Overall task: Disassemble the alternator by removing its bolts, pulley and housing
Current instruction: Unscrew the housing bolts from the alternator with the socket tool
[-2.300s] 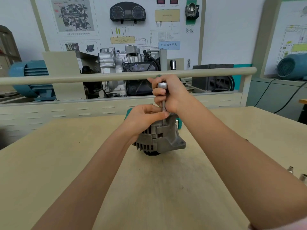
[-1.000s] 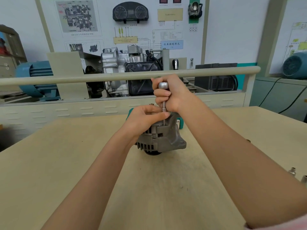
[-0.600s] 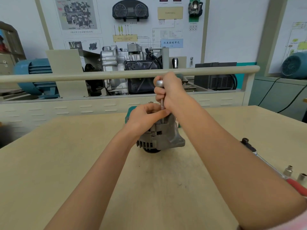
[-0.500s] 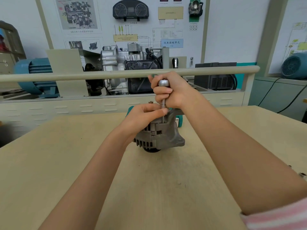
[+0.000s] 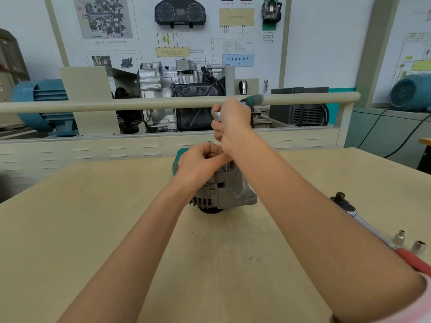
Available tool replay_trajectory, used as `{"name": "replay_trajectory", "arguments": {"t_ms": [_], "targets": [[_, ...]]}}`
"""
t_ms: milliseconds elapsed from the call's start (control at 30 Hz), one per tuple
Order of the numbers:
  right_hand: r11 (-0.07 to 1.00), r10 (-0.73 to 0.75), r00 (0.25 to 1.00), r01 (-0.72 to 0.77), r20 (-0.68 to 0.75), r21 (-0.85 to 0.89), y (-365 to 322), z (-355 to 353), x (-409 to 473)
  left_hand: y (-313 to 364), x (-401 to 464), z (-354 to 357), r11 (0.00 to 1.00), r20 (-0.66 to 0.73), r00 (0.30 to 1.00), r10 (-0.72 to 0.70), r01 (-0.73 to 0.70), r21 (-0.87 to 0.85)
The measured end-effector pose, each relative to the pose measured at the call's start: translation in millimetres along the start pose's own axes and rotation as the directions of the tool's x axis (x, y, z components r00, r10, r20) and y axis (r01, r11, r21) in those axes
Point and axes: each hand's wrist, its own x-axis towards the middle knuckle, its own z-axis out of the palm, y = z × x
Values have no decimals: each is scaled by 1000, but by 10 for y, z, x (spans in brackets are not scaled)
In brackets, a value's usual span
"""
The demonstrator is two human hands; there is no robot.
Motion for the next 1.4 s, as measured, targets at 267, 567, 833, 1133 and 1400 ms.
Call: {"name": "replay_trajectory", "arguments": {"t_ms": [267, 567, 833, 1133, 1400], "targets": [[958, 238, 869, -284, 433, 43, -112, -203, 44, -23, -18, -59, 998, 74, 997, -21, 25, -54], [984, -15, 990, 40, -141, 174, 35, 10, 31, -31, -12, 33, 1000, -61, 998, -9, 7, -27], [898, 360, 696, -439, 622, -28, -121, -232, 165, -29, -59, -12, 999, 14, 999, 36, -36, -38], [941, -125, 971, 181, -204, 286, 95, 13, -6, -91, -17, 49, 999, -66, 997, 30, -30, -10], [933, 321, 748, -356, 582, -56, -144, -251, 154, -93, -20, -67, 991, 87, 996, 33, -22, -132]]}}
